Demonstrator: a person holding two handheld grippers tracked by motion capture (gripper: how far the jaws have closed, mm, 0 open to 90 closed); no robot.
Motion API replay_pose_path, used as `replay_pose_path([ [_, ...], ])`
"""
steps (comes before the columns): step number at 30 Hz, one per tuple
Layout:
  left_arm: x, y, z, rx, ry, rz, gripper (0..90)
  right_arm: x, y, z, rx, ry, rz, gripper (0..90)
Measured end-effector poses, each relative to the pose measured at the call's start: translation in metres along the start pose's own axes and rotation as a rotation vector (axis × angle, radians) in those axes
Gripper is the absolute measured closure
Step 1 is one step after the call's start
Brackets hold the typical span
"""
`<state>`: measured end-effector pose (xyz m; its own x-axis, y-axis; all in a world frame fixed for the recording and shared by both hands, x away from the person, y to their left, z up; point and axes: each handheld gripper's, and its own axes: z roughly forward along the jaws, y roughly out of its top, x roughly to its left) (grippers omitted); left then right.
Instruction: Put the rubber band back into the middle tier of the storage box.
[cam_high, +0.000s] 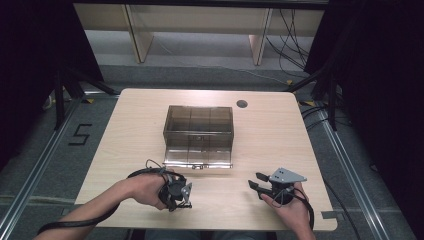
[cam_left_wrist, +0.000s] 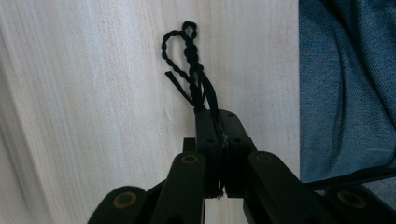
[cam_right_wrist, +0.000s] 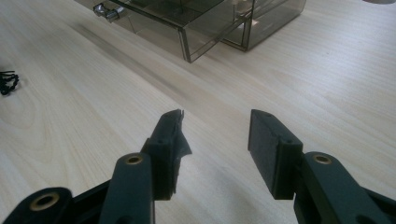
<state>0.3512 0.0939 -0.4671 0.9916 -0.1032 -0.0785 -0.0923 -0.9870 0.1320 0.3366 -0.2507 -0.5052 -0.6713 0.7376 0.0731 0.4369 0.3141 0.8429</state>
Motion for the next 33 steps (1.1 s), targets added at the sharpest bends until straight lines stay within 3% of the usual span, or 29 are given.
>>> replay_pose_path([
  [4, 0.000, -0.002, -0.003, -0.009, -0.009, -0.006, 87.6, -0.001, 0.000, 0.000, -0.011, -0.007, -0.020, 55.6],
  [5, -0.002, -0.004, -0.003, -0.034, -0.012, -0.031, 87.6, -0.002, 0.000, 0.000, -0.015, -0.008, -0.031, 55.6],
  [6, 0.000, -0.005, -0.006, -0.012, -0.008, -0.006, 87.7, -0.001, 0.000, 0.000, -0.006, 0.007, -0.020, 55.6],
  [9, 0.001, -0.009, -0.011, -0.022, -0.002, -0.022, 87.8, -0.001, 0.000, 0.000, -0.006, -0.004, -0.024, 55.6],
  [10, 0.002, -0.010, -0.013, -0.019, -0.003, -0.026, 87.8, 0.000, 0.000, 0.000, -0.001, -0.003, -0.006, 55.6],
  [11, 0.003, -0.011, -0.015, -0.003, -0.002, -0.015, 87.8, -0.003, 0.001, 0.000, -0.014, -0.014, -0.044, 55.6],
  [17, 0.006, -0.016, -0.021, 0.011, -0.005, -0.017, 87.9, 0.001, -0.001, 0.000, 0.007, 0.002, 0.007, 55.5],
  [21, 0.008, -0.018, -0.026, 0.014, 0.000, -0.018, 88.0, 0.000, -0.001, 0.001, 0.003, 0.001, -0.002, 55.4],
  [22, 0.006, -0.018, -0.026, -0.012, -0.003, -0.047, 87.9, 0.000, -0.001, 0.001, 0.008, 0.004, 0.007, 55.3],
  [24, 0.009, -0.019, -0.029, 0.016, -0.001, -0.016, 88.0, 0.000, -0.001, 0.001, 0.006, 0.002, 0.005, 55.3],
  [33, 0.012, -0.021, -0.036, 0.023, 0.012, -0.020, 88.0, 0.000, -0.001, 0.001, -0.004, 0.015, 0.002, 55.1],
])
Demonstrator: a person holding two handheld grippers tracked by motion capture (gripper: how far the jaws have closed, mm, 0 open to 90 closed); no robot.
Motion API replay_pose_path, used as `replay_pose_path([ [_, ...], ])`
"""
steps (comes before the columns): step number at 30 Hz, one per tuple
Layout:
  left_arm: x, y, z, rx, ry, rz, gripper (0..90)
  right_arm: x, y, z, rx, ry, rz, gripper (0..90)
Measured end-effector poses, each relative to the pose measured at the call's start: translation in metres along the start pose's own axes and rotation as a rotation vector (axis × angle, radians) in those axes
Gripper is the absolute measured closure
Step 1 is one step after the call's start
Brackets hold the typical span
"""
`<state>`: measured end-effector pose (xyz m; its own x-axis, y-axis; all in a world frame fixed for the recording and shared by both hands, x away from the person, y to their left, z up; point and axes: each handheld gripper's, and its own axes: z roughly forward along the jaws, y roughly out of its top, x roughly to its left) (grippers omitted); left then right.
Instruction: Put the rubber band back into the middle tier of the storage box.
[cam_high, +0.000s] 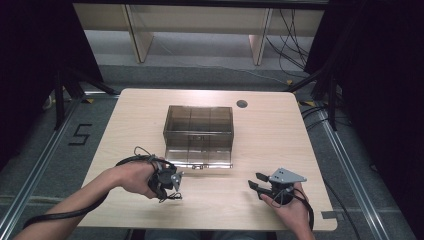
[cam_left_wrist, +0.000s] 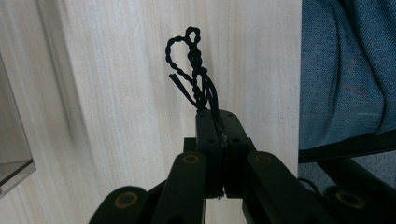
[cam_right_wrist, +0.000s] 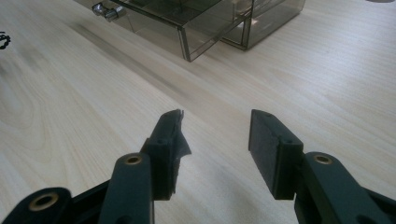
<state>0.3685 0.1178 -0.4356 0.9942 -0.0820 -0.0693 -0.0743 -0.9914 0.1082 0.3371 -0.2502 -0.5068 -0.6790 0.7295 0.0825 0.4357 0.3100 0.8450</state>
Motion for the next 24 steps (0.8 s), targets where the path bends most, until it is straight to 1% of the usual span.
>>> replay_pose_path([
  [1, 0.000, 0.000, -0.001, -0.002, -0.002, 0.000, 88.0, 0.000, 0.000, -0.001, -0.002, -0.022, -0.011, 55.1],
  [2, 0.001, 0.000, -0.002, -0.002, 0.001, 0.001, 88.0, 0.001, 0.000, -0.002, 0.015, -0.022, 0.020, 55.1],
  [3, 0.001, -0.001, -0.003, 0.003, -0.001, 0.002, 88.0, 0.001, 0.000, -0.002, 0.015, -0.021, 0.017, 55.0],
  [4, 0.001, -0.001, -0.004, 0.004, -0.001, 0.004, 88.0, 0.001, 0.000, -0.001, 0.007, -0.010, 0.012, 55.0],
  [5, 0.002, -0.001, -0.004, 0.003, -0.001, 0.003, 88.0, -0.001, 0.000, -0.001, 0.003, -0.010, -0.006, 55.0],
  [6, 0.002, -0.001, -0.005, 0.005, -0.001, 0.003, 88.0, -0.004, 0.000, 0.000, -0.010, -0.011, -0.034, 54.9],
  [9, 0.004, -0.002, -0.007, 0.011, 0.002, 0.000, 88.0, -0.004, 0.000, 0.000, -0.006, -0.005, -0.036, 54.9],
  [11, 0.005, -0.002, -0.008, 0.016, 0.003, 0.001, 88.0, -0.004, 0.000, 0.000, -0.012, -0.009, -0.034, 54.9],
  [12, 0.005, -0.002, -0.009, 0.016, 0.002, -0.003, 88.0, -0.001, -0.001, -0.001, -0.011, -0.015, 0.000, 54.9],
  [16, 0.007, -0.003, -0.012, 0.017, 0.007, -0.012, 88.0, -0.002, -0.001, -0.001, -0.008, -0.020, -0.011, 54.7],
  [17, 0.008, -0.003, -0.012, 0.011, 0.007, -0.015, 88.0, -0.004, -0.001, -0.001, -0.013, -0.030, -0.032, 54.7],
  [18, 0.008, -0.003, -0.013, 0.013, 0.008, -0.016, 88.0, -0.002, -0.001, -0.002, -0.003, -0.028, -0.012, 54.7],
  [21, 0.010, -0.004, -0.013, 0.022, 0.002, -0.021, 88.0, -0.005, -0.001, -0.002, -0.010, -0.033, -0.032, 54.7],
  [22, 0.010, -0.004, -0.014, 0.026, 0.003, -0.019, 88.0, -0.005, -0.001, -0.002, -0.010, -0.031, -0.029, 54.7],
  [23, 0.011, -0.005, -0.015, 0.026, 0.002, -0.020, 88.0, -0.003, -0.001, -0.001, -0.012, -0.026, -0.016, 54.7],
  [24, 0.012, -0.005, -0.016, 0.023, 0.004, -0.022, 88.0, -0.005, -0.001, -0.002, -0.005, -0.024, -0.031, 54.7],
])
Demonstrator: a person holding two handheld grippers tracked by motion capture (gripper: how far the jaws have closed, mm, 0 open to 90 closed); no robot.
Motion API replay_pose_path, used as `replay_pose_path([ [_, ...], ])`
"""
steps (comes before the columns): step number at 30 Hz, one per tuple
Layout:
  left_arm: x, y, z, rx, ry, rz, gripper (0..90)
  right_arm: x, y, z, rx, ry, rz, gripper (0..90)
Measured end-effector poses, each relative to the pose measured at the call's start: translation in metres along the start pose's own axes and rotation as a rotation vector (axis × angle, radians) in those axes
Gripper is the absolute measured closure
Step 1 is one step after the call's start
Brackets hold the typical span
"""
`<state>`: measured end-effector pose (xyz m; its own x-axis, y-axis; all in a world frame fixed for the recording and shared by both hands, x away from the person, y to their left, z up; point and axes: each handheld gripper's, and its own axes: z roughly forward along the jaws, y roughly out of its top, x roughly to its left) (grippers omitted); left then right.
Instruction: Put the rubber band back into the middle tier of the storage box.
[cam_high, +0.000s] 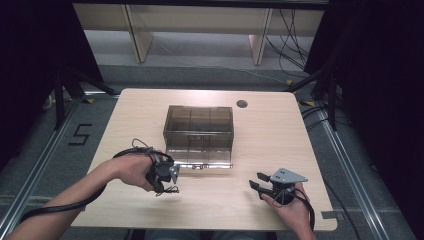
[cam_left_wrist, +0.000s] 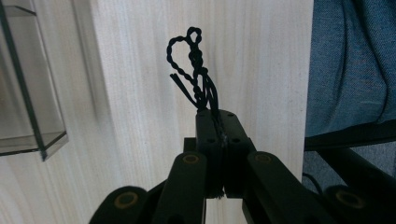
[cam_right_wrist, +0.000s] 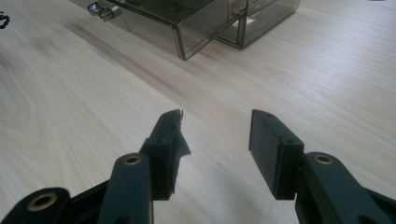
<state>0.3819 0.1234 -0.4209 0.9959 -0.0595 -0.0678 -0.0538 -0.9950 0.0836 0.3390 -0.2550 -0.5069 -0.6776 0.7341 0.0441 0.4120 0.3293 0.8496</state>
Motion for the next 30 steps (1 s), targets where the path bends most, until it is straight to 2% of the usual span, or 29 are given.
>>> replay_pose_path([
  [2, 0.001, -0.001, -0.002, 0.002, 0.005, -0.001, 88.0, 0.000, 0.000, 0.000, -0.010, -0.004, 0.005, 54.7],
  [3, 0.002, -0.001, -0.003, 0.001, 0.005, -0.004, 88.0, -0.001, 0.000, 0.000, -0.013, -0.014, -0.010, 54.6],
  [4, 0.003, -0.001, -0.005, -0.001, 0.007, -0.006, 88.0, 0.003, -0.001, -0.001, 0.008, 0.003, 0.048, 54.6],
  [5, 0.003, -0.001, -0.005, -0.001, 0.007, -0.006, 88.0, 0.003, -0.001, -0.001, 0.010, 0.002, 0.049, 54.5],
  [7, 0.004, -0.001, -0.007, -0.001, 0.005, -0.006, 88.0, 0.003, -0.001, -0.002, 0.013, -0.008, 0.044, 54.5],
  [13, 0.007, -0.001, -0.013, -0.002, 0.008, -0.008, 88.0, 0.003, -0.001, -0.002, 0.015, 0.003, 0.049, 54.5],
  [15, 0.009, -0.001, -0.015, 0.002, 0.008, -0.008, 88.0, 0.000, 0.000, -0.001, 0.005, -0.003, 0.024, 54.4],
  [30, 0.018, -0.003, -0.023, 0.009, 0.016, -0.027, 88.0, -0.001, 0.000, -0.001, -0.003, -0.001, 0.014, 54.3],
])
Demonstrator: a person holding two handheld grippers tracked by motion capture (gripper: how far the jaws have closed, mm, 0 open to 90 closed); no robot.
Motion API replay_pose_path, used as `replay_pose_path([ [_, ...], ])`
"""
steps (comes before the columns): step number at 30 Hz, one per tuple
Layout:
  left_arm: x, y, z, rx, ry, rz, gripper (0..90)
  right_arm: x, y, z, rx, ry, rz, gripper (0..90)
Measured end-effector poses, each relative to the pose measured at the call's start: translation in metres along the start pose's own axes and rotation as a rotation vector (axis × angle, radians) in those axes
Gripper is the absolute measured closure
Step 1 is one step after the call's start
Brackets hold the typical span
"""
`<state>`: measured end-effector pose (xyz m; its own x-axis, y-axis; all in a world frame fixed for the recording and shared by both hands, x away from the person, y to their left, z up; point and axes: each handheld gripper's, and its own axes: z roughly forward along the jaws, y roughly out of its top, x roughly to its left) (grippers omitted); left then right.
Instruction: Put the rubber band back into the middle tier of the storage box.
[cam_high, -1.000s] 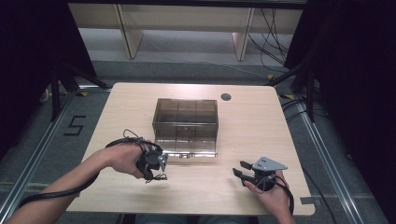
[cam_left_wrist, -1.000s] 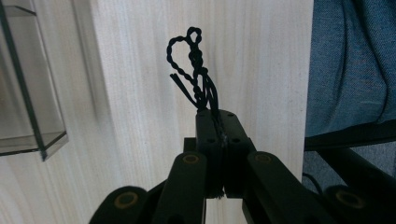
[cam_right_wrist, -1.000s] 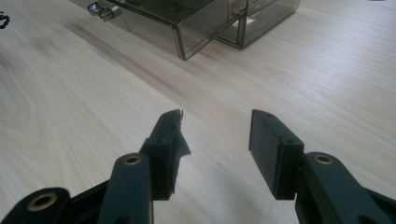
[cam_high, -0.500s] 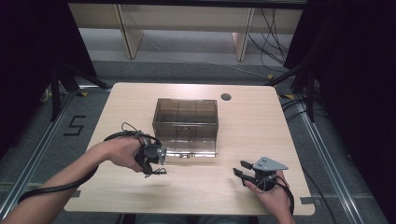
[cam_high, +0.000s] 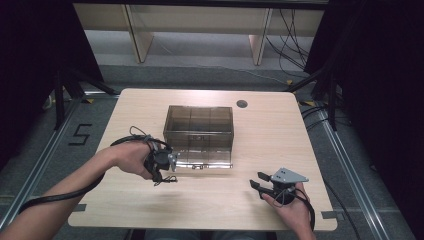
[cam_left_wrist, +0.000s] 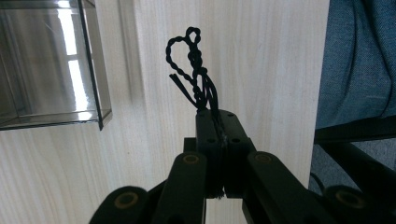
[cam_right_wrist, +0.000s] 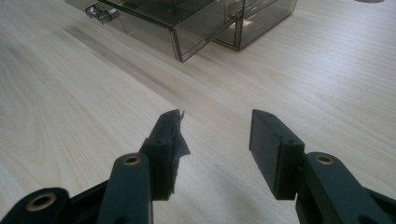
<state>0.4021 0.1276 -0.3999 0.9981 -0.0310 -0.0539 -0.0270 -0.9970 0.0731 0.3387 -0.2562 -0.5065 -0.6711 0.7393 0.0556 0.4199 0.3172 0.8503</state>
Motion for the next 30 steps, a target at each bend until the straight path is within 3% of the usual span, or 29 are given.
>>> replay_pose_path([
  [6, 0.004, 0.001, -0.002, 0.006, -0.004, -0.006, 88.0, 0.001, 0.000, 0.000, 0.002, 0.001, 0.012, 54.4],
  [9, 0.006, 0.001, -0.004, 0.003, -0.001, -0.008, 88.0, -0.001, -0.001, 0.000, -0.021, -0.008, -0.009, 54.4],
  [11, 0.008, 0.002, -0.005, 0.006, 0.000, -0.007, 88.0, -0.002, -0.001, 0.000, -0.020, -0.008, -0.006, 54.4],
  [12, 0.008, 0.002, -0.006, 0.007, 0.003, -0.005, 88.0, 0.000, -0.001, 0.000, -0.008, 0.003, 0.020, 54.3],
  [18, 0.009, 0.004, -0.010, 0.001, 0.008, -0.005, 88.0, 0.000, -0.001, 0.000, -0.009, 0.002, 0.019, 54.3],
  [20, 0.011, 0.005, -0.011, 0.002, 0.008, -0.007, 88.0, -0.001, -0.001, 0.000, -0.012, -0.009, -0.004, 54.3],
  [25, 0.015, 0.006, -0.013, -0.004, 0.011, -0.012, 88.0, -0.001, -0.001, 0.000, -0.021, -0.007, -0.009, 54.3],
  [30, 0.020, 0.006, -0.014, -0.004, 0.019, -0.022, 88.0, 0.000, -0.001, 0.001, -0.010, 0.009, 0.014, 54.3],
])
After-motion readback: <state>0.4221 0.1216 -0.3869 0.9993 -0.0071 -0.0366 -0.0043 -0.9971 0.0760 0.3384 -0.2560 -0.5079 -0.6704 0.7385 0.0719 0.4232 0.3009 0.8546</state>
